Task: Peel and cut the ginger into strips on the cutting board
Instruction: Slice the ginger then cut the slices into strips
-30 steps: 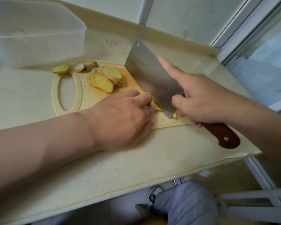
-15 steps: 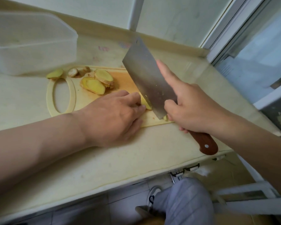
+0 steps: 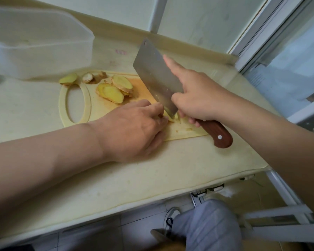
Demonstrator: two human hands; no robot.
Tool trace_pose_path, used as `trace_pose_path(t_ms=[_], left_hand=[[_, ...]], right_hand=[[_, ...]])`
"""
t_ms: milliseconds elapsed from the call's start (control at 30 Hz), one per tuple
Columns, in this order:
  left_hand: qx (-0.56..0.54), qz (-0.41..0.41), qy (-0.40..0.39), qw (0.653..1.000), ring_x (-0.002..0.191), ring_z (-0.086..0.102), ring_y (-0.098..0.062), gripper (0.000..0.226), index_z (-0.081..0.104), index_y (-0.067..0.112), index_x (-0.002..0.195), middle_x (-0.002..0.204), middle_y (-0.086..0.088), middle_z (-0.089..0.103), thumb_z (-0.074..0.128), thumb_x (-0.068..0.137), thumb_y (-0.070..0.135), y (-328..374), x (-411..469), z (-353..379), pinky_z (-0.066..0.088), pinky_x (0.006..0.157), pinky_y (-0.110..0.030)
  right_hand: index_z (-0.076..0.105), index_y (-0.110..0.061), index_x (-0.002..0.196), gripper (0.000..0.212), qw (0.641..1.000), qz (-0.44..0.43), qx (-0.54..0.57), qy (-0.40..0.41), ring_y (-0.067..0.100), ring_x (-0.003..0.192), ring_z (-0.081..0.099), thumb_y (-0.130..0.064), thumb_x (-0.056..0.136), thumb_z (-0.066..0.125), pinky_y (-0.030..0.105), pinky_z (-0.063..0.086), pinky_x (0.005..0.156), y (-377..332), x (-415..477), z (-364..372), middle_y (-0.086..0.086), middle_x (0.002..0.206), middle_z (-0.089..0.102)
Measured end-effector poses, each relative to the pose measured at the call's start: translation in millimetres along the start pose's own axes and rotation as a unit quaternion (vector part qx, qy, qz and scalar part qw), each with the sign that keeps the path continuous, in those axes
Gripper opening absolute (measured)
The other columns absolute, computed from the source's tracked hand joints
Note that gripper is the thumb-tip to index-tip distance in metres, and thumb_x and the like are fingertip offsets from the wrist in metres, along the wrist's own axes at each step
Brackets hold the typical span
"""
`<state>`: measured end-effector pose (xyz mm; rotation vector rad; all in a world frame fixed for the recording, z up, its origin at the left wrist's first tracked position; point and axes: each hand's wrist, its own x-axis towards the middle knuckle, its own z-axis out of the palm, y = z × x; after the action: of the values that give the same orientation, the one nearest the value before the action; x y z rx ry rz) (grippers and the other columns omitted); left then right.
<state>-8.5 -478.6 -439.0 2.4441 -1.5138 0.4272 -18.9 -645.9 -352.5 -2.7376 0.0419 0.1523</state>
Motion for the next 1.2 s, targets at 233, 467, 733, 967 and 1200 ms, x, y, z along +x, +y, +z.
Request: trace_pose_path(t_ms=[233,467,733,967,1200], left_hand=[[-0.001,-0.002,0.009,1.0,0.081,0.058,-0.029,0.058,0.072,0.009,0.108,0.101,-0.009,0.064,0.022,0.101,0.037,-0.3,-0.7,-2.8,0.047,0.086,-0.04],[0.008,0.0,0.01,1.0,0.08,0.057,-0.031,0.054,0.071,0.007,0.107,0.101,-0.01,0.063,0.027,0.101,0.037,-2.3,-0.6,0.1,0.047,0.085,-0.043],[0.002,0.0,0.007,1.0,0.078,0.056,-0.034,0.059,0.071,0.005,0.107,0.1,-0.011,0.061,0.022,0.103,0.037,-1.8,0.8,2.2,0.049,0.082,-0.046],[-0.004,-0.009,0.006,1.0,0.081,0.058,-0.033,0.058,0.07,0.005,0.108,0.104,-0.01,0.062,0.022,0.1,0.037,-2.4,-1.1,0.3,0.05,0.084,-0.045],[-0.009,-0.01,0.001,1.0,0.084,0.058,-0.03,0.059,0.07,0.007,0.111,0.108,-0.009,0.061,0.021,0.1,0.039,-2.3,-0.9,0.1,0.048,0.087,-0.042]], right_hand=[[0.004,-0.07,0.154,0.095,0.995,0.011,0.084,0.057,0.029,0.047,0.066,-0.007,0.097,0.045,0.034,0.056,0.042,22.2,-40.1,7.8,0.016,0.072,0.07],[0.001,-0.068,0.155,0.093,1.0,0.002,-0.006,-0.028,0.022,0.044,0.066,-0.009,0.098,0.044,0.042,0.061,0.046,20.3,-42.2,-5.7,0.008,0.074,0.07],[0.002,-0.054,0.163,0.097,0.996,-0.02,-0.074,-0.034,0.021,0.039,0.064,-0.005,0.09,0.045,0.038,0.059,0.041,-5.1,-2.5,-6.4,0.008,0.073,0.066],[0.001,-0.059,0.16,0.098,0.997,-0.018,0.043,0.068,0.031,0.046,0.065,-0.005,0.091,0.045,0.042,0.059,0.044,13.4,-18.2,11.4,0.016,0.068,0.07],[0.004,-0.074,0.151,0.095,0.995,-0.005,0.081,0.059,0.031,0.047,0.065,-0.006,0.099,0.045,0.035,0.058,0.043,26.8,-47.8,7.0,0.023,0.074,0.07]])
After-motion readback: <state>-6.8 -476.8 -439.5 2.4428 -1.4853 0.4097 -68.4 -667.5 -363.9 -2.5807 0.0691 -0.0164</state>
